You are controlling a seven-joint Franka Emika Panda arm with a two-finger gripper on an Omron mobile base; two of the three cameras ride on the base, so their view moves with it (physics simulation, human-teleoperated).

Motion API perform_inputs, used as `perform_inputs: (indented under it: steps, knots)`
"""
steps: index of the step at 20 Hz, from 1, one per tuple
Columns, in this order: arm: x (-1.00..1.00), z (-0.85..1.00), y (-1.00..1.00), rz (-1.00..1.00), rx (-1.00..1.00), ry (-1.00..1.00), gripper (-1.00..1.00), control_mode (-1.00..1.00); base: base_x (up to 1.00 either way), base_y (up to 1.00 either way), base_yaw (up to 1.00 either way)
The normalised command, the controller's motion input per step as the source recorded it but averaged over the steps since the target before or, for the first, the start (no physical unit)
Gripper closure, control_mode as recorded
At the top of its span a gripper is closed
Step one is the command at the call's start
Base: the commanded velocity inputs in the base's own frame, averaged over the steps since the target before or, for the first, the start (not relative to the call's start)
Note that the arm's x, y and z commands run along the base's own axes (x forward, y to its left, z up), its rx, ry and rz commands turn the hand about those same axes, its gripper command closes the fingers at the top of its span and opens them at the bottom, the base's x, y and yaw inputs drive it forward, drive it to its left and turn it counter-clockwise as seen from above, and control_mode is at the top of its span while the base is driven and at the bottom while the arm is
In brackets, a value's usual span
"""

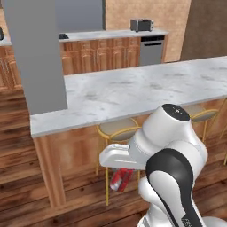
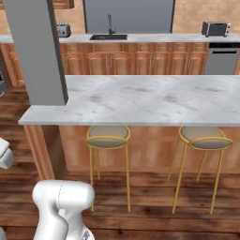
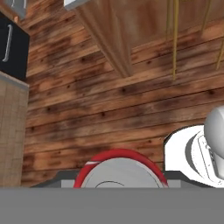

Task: Four empty soda cans are scattered around the kitchen. Gather all the cans and cluster them next to the stove for recycling.

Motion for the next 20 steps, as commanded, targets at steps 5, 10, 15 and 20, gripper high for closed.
perform_inputs:
  steps: [5, 10, 15, 20]
  knots:
    - [0.0, 0.0, 0.0, 0.0, 0.0, 0.0, 1.0, 1.0, -0.4, 0.8, 0.0]
    - [0.0, 0.0, 0.0, 0.0, 0.0, 0.0, 1.0, 1.0, -0.35, 0.74, 0.0]
    - [0.0, 0.0, 0.0, 0.0, 0.0, 0.0, 1.0, 1.0, -0.32, 0.71, 0.0]
    - [0.0, 0.0, 0.0, 0.0, 0.0, 0.0, 1.0, 1.0, -0.2, 0.7, 0.0]
